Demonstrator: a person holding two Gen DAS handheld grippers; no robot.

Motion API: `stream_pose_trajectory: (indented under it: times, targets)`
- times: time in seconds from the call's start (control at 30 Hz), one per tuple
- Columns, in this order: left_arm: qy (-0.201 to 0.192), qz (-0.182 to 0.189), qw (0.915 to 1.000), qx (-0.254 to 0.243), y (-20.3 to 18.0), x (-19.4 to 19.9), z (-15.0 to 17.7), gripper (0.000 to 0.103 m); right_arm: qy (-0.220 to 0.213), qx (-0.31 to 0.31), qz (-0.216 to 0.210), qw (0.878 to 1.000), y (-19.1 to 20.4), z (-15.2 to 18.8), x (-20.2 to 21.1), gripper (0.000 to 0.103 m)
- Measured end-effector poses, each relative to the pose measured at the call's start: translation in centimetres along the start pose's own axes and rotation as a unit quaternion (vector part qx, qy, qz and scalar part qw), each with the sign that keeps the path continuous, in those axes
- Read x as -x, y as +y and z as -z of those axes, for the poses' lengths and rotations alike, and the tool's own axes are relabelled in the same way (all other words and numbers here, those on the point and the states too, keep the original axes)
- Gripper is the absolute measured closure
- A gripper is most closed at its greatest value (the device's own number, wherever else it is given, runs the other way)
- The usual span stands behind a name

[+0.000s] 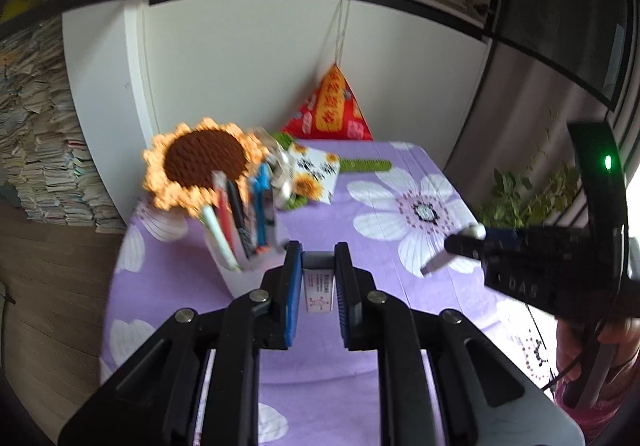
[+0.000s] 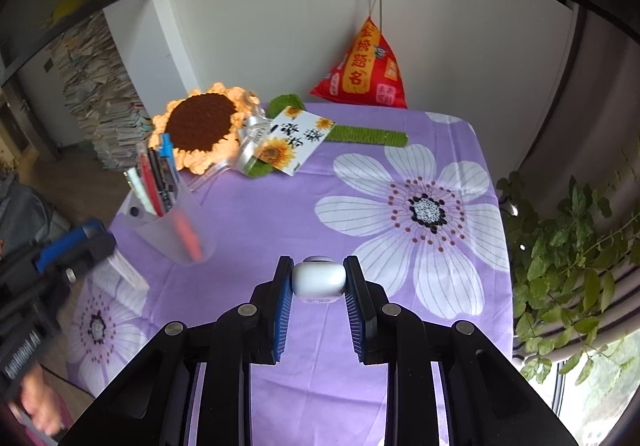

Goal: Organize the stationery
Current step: 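Drop the small eraser into the frosted cup with the left tool while the right carries the white eraser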

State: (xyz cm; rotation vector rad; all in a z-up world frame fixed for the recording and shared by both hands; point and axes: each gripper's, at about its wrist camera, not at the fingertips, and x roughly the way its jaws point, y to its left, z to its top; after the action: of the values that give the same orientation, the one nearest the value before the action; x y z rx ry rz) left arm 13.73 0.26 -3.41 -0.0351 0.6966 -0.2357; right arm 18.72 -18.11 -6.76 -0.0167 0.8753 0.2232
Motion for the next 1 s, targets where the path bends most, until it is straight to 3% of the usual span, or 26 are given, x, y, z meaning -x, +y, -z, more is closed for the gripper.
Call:
stream_pose_trajectory:
  times: [0.27, 0.7, 1.0]
  targets:
    - [-0.029, -0.036, 0.9987, 0.02, 3.1, 0.6, -2.5, 0.089, 0.006, 0.009, -0.006, 1.0, 1.0, 0.5, 0.1, 0.076]
    - [0.027, -0.038, 0.9974, 0.055, 6.0, -4.7, -2.0, 0.089, 0.008, 0.011, 0.0, 1.0, 1.6, 0.1, 0.3, 0.077]
    - [0.046, -0.033, 0.9975, 0.043, 5.8, -6.3, -1.2, 0.089, 0.008, 0.021, -0.006, 1.0, 3.2, -0.6, -0.1, 0.077]
